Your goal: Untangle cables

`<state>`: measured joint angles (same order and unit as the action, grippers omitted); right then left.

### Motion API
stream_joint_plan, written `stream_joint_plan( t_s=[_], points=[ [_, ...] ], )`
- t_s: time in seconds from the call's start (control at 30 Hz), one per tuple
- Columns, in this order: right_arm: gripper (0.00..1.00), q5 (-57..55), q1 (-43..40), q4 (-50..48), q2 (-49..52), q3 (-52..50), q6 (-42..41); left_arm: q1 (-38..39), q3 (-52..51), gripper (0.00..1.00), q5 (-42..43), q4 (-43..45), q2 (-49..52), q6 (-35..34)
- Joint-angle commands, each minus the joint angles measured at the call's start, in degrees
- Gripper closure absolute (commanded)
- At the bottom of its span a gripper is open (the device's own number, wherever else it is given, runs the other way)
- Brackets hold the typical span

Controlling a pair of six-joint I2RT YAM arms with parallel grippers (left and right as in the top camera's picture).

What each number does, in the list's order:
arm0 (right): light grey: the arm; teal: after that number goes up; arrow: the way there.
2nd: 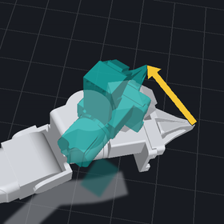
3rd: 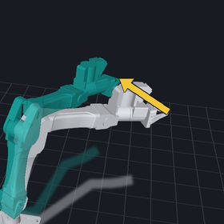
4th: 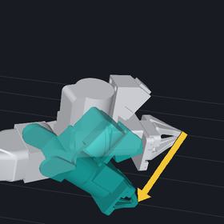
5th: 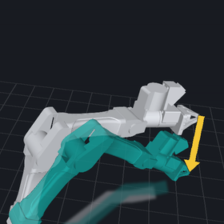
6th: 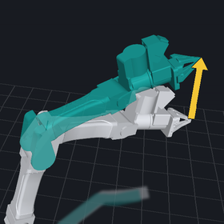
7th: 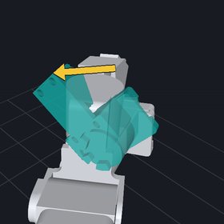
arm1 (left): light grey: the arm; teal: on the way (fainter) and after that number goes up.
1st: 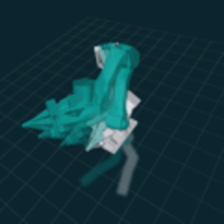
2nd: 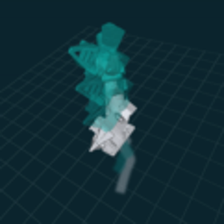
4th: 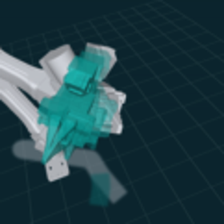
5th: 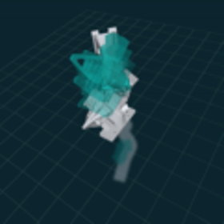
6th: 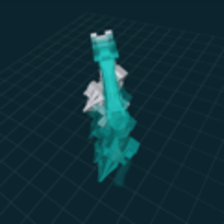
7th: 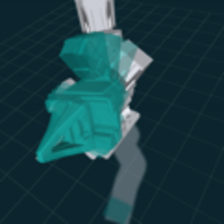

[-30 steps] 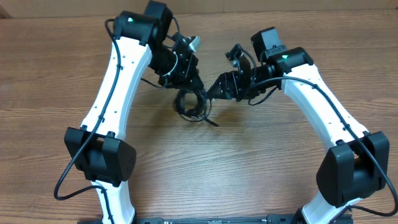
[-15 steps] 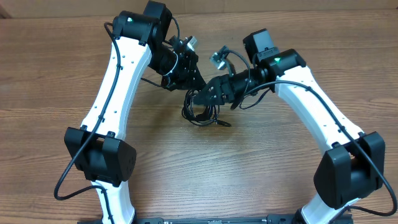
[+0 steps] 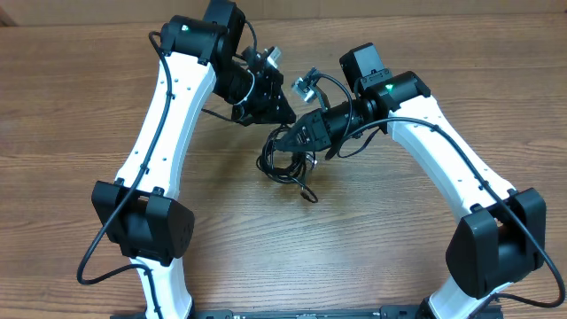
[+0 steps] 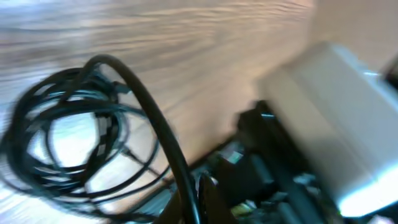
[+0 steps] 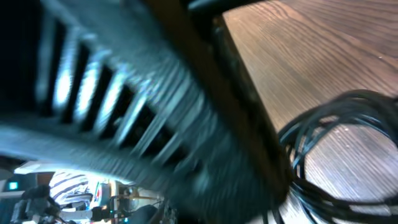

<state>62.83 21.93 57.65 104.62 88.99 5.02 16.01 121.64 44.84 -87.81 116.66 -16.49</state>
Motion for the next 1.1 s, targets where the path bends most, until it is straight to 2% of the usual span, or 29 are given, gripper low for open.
stream_joint_plan(
  t_s=[0.0,0.07,0.13,0.27,0.37,0.4,0.57,0.7,0.83,1.07],
  points=[
    [0.96,-0.28,-0.26,-0.63,-0.11,0.98,-0.48,0.13,1.18,0.92,-13.77,-1.09,-1.38,-0.52],
    [0.96,-0.07,-0.26,-0.85,-0.11,0.98,-0.81,0.20,1.18,0.82,-18.75,-1.99,-1.29,-1.03],
    [0.96,0.02,-0.26,-1.70,-0.11,0.98,-2.43,0.24,0.94,0.66,-22.58,-2.97,-1.25,-1.68],
    [0.96,0.02,-0.31,-4.96,-0.11,0.98,-7.43,0.59,-0.79,0.52,-25.00,-3.45,-1.01,-1.79],
    [0.96,-0.35,-0.44,-7.98,-0.11,0.98,-12.24,0.92,-2.62,0.29,-26.45,-3.41,-0.68,-1.79],
    [0.96,-0.39,-0.48,-9.14,-0.11,0.98,-14.38,0.94,-3.85,0.24,-26.43,-3.17,-0.68,-1.77],
    [0.96,-0.70,-0.55,-13.44,-0.11,0.98,-22.34,0.94,-10.05,0.20,-26.38,-2.36,-0.63,-1.77],
    [0.96,-6.73,-0.81,-14.75,-0.11,0.98,-25.24,0.94,-15.45,0.19,-25.73,-1.40,-0.63,-1.49],
    [0.96,-11.54,-1.03,-14.67,-0.11,0.98,-25.83,0.87,-18.75,0.07,-25.83,0.55,-0.63,-1.25],
    [0.96,-5.07,-1.05,-11.45,-0.11,0.98,-20.98,0.94,-21.68,0.02,-23.67,7.58,-0.63,0.48]
  ],
)
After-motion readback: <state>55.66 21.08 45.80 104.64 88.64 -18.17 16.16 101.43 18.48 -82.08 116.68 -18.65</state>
